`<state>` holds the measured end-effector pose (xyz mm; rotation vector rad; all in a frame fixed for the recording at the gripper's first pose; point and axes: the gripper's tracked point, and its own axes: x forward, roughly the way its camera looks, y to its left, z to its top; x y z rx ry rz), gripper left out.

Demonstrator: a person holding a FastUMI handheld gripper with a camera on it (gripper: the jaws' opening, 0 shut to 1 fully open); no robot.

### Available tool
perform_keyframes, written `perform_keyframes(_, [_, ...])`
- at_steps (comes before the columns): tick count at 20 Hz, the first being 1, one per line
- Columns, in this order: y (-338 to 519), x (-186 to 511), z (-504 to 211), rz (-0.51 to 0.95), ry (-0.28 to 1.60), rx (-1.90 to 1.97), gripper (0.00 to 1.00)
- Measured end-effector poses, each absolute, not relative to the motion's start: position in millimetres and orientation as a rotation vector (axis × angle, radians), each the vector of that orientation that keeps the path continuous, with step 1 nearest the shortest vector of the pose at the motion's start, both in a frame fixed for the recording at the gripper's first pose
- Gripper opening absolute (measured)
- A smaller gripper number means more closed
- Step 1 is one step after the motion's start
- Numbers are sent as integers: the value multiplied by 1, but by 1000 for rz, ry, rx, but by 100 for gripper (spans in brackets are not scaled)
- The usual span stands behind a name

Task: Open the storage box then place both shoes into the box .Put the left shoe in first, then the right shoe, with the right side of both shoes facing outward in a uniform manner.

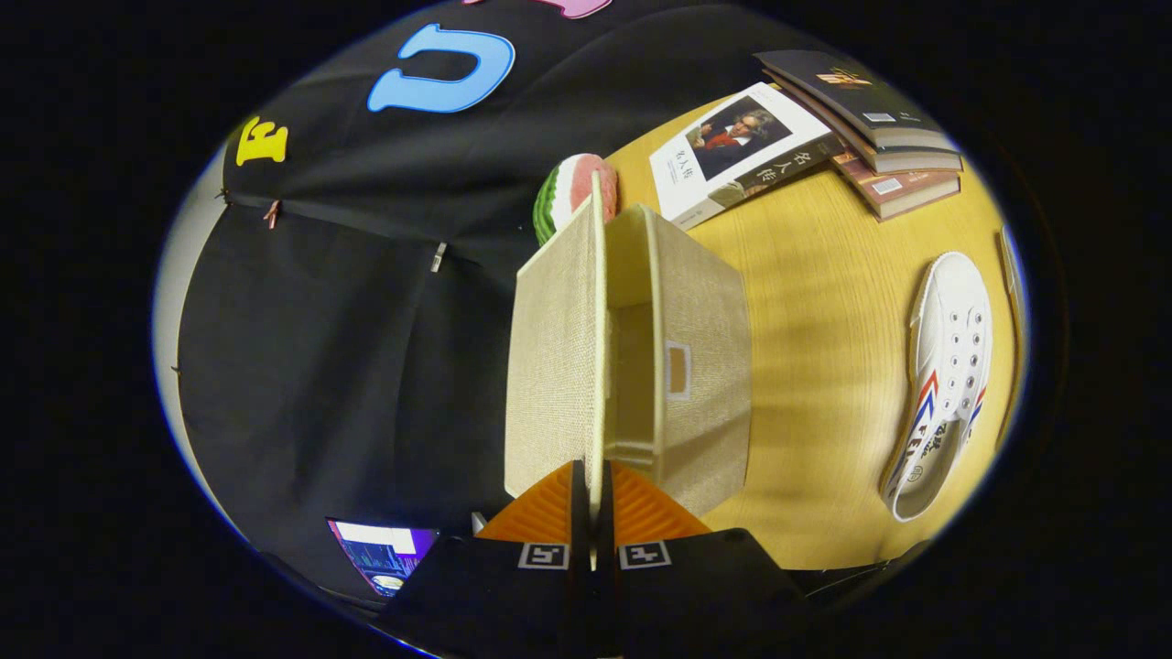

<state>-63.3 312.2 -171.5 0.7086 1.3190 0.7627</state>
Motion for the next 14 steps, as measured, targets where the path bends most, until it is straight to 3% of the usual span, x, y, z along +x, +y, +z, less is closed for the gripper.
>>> perform_keyframes(14, [479,-95,-25,1089,1154,641,6])
